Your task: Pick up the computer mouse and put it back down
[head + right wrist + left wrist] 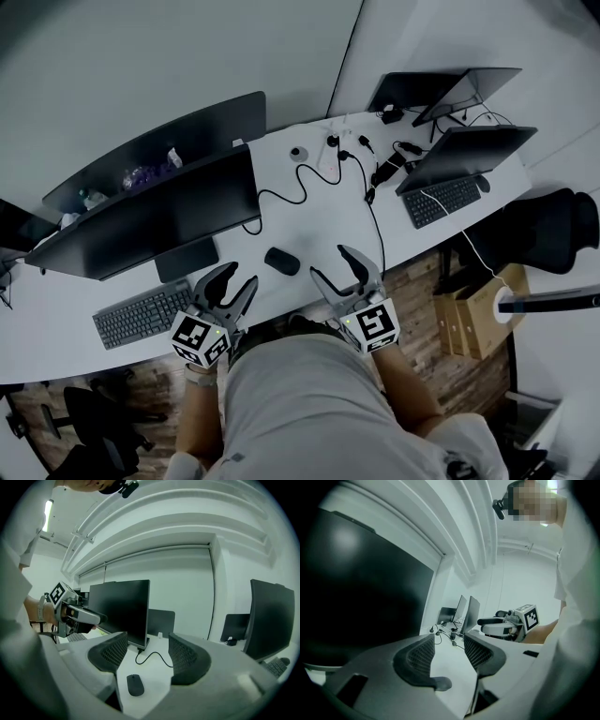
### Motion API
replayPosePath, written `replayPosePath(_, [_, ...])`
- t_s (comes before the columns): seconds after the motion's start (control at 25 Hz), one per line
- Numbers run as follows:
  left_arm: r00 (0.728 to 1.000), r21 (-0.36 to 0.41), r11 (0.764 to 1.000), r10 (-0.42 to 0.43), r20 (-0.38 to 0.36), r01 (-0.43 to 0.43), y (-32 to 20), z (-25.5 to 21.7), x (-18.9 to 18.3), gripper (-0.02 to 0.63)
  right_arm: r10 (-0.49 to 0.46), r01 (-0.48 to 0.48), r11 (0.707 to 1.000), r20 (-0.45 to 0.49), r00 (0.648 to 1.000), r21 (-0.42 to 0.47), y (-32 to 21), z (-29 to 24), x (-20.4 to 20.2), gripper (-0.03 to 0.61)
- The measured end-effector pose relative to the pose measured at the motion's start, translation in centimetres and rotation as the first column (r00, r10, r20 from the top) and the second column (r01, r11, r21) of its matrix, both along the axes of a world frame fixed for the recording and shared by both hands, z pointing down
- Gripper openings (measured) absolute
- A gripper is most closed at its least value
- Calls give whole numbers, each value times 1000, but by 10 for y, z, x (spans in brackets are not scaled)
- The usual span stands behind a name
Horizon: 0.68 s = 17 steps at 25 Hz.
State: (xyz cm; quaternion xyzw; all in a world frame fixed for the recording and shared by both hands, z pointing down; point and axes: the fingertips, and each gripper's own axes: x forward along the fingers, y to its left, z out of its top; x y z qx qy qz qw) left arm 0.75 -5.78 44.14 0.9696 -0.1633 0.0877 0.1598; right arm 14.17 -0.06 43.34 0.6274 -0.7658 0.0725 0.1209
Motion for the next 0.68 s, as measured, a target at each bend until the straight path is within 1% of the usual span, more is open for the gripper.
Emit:
replayPosePath(0.48, [1000,-5,1000,-28,14,28,5,4,-11,178,-43,43,999,5,999,-1,-4,-1,-10,276])
replayPosePath(0.68, [999,-9,999,-34,17,34,8,5,-11,176,-40,40,999,13,999,-6,-3,1,-9,276])
